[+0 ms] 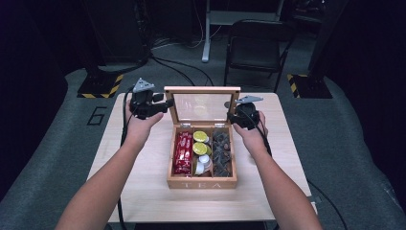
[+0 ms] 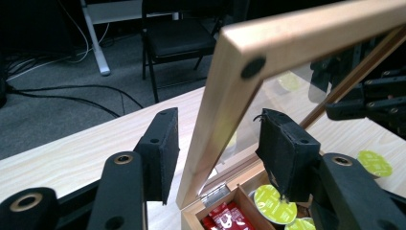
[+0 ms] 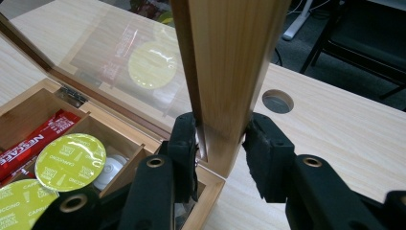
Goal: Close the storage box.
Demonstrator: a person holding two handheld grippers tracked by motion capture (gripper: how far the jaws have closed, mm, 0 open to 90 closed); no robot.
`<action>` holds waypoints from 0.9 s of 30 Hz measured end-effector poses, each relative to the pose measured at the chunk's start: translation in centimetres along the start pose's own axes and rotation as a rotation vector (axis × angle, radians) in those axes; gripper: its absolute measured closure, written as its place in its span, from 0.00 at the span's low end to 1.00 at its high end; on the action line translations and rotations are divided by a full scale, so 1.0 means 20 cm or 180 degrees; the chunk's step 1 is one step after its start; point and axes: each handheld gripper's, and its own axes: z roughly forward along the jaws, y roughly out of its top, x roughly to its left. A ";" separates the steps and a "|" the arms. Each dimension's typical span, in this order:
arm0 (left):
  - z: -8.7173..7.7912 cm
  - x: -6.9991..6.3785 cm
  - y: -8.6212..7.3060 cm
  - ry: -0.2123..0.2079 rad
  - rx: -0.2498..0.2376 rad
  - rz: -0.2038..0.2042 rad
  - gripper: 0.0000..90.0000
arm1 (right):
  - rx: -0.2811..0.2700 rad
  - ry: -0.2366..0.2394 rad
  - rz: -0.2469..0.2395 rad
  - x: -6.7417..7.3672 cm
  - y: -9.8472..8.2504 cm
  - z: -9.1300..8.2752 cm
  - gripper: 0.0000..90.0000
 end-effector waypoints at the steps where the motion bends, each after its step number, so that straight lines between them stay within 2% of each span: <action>1: 0.00 -0.01 0.01 0.0002 0.0005 0.0002 0.57 | -0.0012 0.0002 -0.0023 0.00 0.00 0.00 0.72; 6: -0.02 -0.03 0.03 -0.0069 0.0015 -0.0021 0.61 | -0.0021 0.0013 -0.0016 0.00 -0.01 -0.01 0.72; 10: -0.02 -0.06 0.03 0.0025 0.0029 0.0024 0.65 | -0.0026 0.0015 -0.0001 0.01 -0.02 -0.01 0.71; 13: -0.03 -0.05 0.02 0.0028 0.0036 0.0065 0.68 | -0.0051 0.0018 -0.0032 0.01 -0.03 -0.02 0.71; 14: -0.03 -0.05 0.02 0.0011 0.0025 0.0043 0.69 | -0.0062 0.0022 -0.0045 0.01 -0.03 -0.01 0.71; 16: -0.04 -0.05 0.01 0.0007 0.0018 0.0059 0.69 | -0.0043 0.0039 0.0022 0.01 -0.04 -0.02 0.71; 18: -0.04 -0.06 0.01 0.0015 0.0016 0.0072 0.69 | -0.0052 0.0054 -0.0012 0.00 -0.04 -0.02 0.71; 22: -0.05 -0.07 0.00 0.0017 0.0001 0.0081 0.69 | -0.0051 0.0114 0.0055 0.00 -0.05 -0.04 0.69; 27: -0.08 -0.08 -0.03 -0.0041 0.0012 0.0114 0.69 | -0.0027 0.0210 0.0040 -0.01 -0.08 -0.06 0.67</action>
